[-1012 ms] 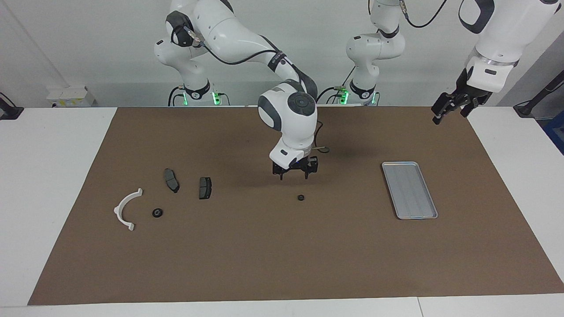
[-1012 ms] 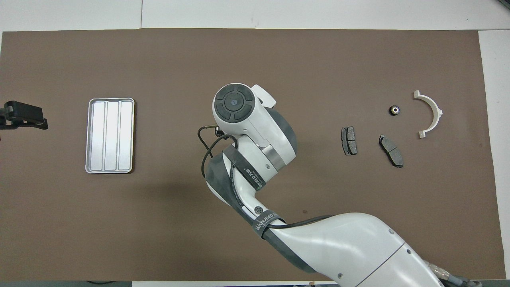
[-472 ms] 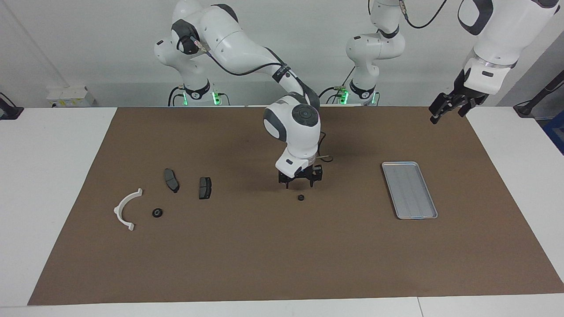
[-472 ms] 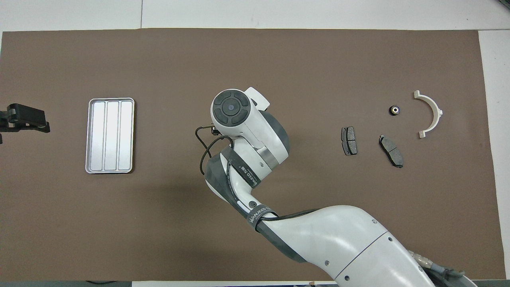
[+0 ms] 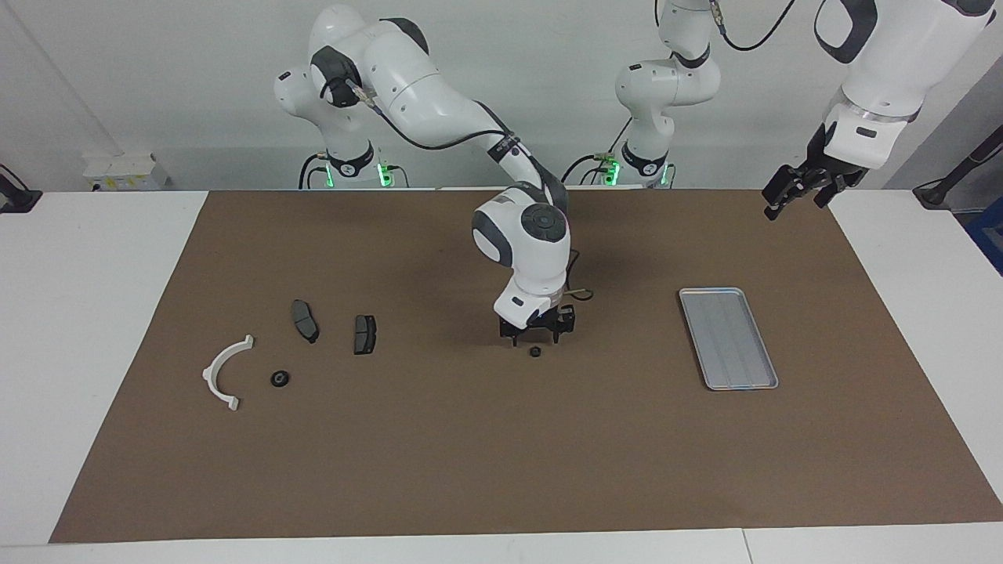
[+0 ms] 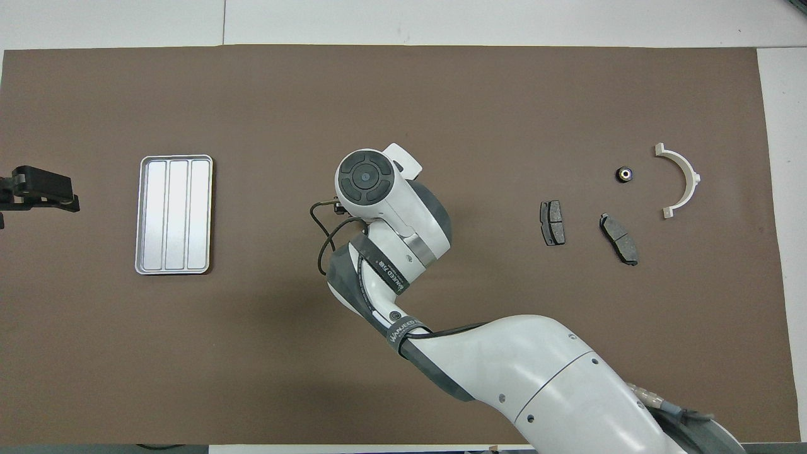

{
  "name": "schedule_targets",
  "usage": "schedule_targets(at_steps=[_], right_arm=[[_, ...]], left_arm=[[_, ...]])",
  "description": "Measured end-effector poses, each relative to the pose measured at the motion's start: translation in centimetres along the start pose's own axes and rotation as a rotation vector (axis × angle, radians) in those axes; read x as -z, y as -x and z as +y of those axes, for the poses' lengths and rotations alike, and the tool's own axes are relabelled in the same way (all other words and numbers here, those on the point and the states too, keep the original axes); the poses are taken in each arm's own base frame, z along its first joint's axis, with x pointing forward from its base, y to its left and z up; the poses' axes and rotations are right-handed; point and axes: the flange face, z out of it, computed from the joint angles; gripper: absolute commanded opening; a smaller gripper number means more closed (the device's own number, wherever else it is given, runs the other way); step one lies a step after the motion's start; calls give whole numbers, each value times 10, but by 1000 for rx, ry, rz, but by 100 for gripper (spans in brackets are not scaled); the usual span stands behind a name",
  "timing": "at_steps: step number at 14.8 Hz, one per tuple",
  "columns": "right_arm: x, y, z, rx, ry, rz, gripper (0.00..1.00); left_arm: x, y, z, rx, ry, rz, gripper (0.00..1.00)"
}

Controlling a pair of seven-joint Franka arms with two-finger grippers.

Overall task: Place bearing gear from tray to pile
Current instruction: 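Grasp the second bearing at the table center with the right gripper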

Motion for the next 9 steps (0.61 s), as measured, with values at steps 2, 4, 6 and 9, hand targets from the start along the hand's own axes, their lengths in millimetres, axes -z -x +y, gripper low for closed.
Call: schedule_targets(at_steps=[2,4,6,9], right_arm=[[-1,-1,0,0,0,1,85],[1,-2,0,-2,-6,10,85],[1,-5,2,-6,-9,17,84],[-1,-9,7,-13,-11,22,84]], left_arm=[[0,0,2,-8,0,2,100],[-1,-1,4,-13,0,-1,100],[-2,-1,4,-15,-1,-3,100],[-2,-1,4,-14,-1,-4,100]])
